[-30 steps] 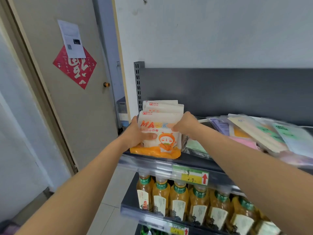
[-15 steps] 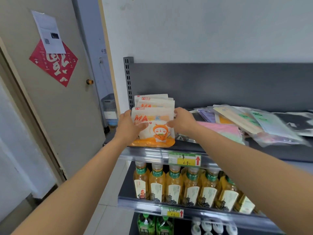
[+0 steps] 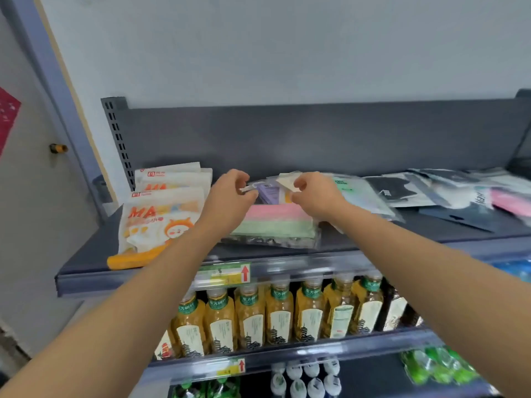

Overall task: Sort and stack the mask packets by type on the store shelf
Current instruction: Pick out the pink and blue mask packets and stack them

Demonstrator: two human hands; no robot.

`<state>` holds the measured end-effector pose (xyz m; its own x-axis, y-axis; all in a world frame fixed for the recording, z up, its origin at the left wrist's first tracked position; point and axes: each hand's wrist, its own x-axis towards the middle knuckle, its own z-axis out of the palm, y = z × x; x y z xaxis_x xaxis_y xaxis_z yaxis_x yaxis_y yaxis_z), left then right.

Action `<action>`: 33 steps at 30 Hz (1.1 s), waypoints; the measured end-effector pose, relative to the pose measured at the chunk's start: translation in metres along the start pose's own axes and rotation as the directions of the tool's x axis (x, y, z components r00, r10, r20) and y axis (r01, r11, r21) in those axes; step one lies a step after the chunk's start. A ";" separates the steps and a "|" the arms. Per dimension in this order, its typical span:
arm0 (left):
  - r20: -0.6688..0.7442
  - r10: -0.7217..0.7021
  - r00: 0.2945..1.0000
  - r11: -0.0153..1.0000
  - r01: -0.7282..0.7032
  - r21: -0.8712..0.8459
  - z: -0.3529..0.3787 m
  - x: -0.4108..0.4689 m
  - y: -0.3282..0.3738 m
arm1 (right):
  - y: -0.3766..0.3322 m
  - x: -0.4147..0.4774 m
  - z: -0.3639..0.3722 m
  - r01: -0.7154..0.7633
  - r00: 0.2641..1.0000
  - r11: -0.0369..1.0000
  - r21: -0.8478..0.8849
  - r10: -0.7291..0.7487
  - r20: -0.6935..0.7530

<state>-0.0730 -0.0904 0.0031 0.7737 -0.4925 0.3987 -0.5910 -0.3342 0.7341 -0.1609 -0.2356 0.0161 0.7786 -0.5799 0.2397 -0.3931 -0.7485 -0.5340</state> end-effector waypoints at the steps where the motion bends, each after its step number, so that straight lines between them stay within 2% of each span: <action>1: 0.025 0.001 1.000 1.000 -0.001 0.009 0.013 0.003 0.006 | 0.014 0.003 -0.008 -0.024 1.000 1.000 0.001 0.024 0.000; 3: 0.078 -0.004 0.997 0.999 0.001 0.038 0.036 0.009 0.016 | 0.041 0.009 -0.023 -0.056 0.998 0.998 0.001 0.056 0.004; 6: 0.133 -0.062 0.989 0.990 0.044 0.135 0.065 0.023 0.029 | 0.073 0.016 -0.039 -0.022 0.998 1.000 0.005 0.021 0.056; 10: 0.197 -0.217 0.956 0.926 0.138 0.350 0.089 0.042 0.037 | 0.096 0.023 -0.043 0.129 0.956 0.991 0.024 -0.131 0.262; 13: 0.234 -0.308 0.922 0.873 0.176 0.455 0.101 0.052 0.035 | 0.107 0.034 -0.035 0.255 0.892 0.965 -0.066 -0.208 0.402; 17: 0.187 -0.401 0.897 0.829 0.267 0.492 0.112 0.063 0.040 | 0.123 0.050 -0.028 0.313 0.868 0.933 -0.180 -0.204 0.452; 21: 0.115 -0.467 0.877 0.797 0.361 0.483 0.119 0.068 0.044 | 0.142 0.062 -0.027 0.321 0.869 0.931 -0.172 -0.217 0.445; 25: 0.105 -0.524 0.845 0.803 0.449 0.390 0.124 0.068 0.049 | 0.151 0.066 -0.030 0.314 0.878 0.930 -0.188 -0.209 0.431; 29: 0.088 -0.516 0.852 0.822 0.463 0.332 0.128 0.066 0.049 | 0.149 0.060 -0.035 0.283 0.892 0.944 -0.172 -0.193 0.409; 33: 0.118 -0.486 0.866 0.825 0.410 0.388 0.130 0.068 0.049 | 0.138 0.051 -0.035 0.273 0.892 0.935 -0.228 -0.157 0.424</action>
<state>-0.0790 -0.2442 -0.0054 0.9301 -0.3592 -0.0764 -0.2593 -0.7897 0.5561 -0.1927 -0.3799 -0.0173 0.9637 -0.2631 -0.0462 -0.2662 -0.9313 -0.2486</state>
